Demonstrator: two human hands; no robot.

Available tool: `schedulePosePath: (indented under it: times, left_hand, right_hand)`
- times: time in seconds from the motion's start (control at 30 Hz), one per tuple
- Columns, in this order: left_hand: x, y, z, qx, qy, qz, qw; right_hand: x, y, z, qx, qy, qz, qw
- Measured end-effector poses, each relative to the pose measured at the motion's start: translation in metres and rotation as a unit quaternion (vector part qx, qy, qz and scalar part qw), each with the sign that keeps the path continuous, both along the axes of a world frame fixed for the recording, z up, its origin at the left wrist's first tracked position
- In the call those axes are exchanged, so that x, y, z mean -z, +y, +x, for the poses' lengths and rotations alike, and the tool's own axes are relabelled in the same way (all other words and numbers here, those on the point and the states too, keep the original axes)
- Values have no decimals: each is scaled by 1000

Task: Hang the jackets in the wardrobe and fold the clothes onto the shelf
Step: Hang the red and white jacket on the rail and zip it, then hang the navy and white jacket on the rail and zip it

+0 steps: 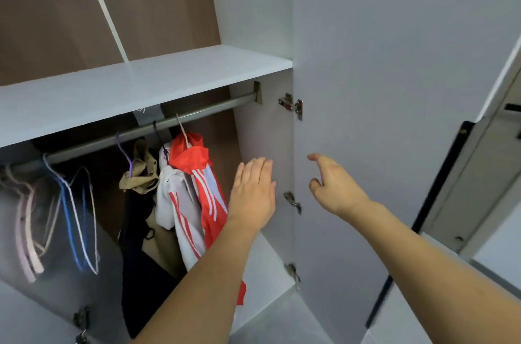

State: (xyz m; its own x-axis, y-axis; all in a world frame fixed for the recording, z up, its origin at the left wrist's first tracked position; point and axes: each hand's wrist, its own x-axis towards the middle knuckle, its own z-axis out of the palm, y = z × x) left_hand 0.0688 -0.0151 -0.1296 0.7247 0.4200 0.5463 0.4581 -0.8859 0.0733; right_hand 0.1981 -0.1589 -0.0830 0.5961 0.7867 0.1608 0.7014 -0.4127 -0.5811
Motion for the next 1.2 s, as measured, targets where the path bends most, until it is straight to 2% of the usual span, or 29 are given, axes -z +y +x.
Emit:
schedulePosePath:
  times: [0.27, 0.47, 0.63, 1.0, 1.2]
  left_hand:
    - [26, -156, 32, 136, -27, 29, 990]
    - [42, -305, 76, 241, -30, 40, 969]
    - [50, -426, 120, 324, -9, 30, 945]
    - [79, -596, 264, 470, 71, 2, 880]
    - [83, -708, 357, 554, 111, -7, 825]
  right_hand:
    - [36, -179, -6, 23, -34, 22, 999]
    - [57, -352, 22, 143, -32, 22, 989]
    - [75, -476, 39, 242, 13, 26, 970]
    - [118, -666, 113, 424, 94, 59, 899]
    - [128, -756, 159, 539, 131, 75, 829]
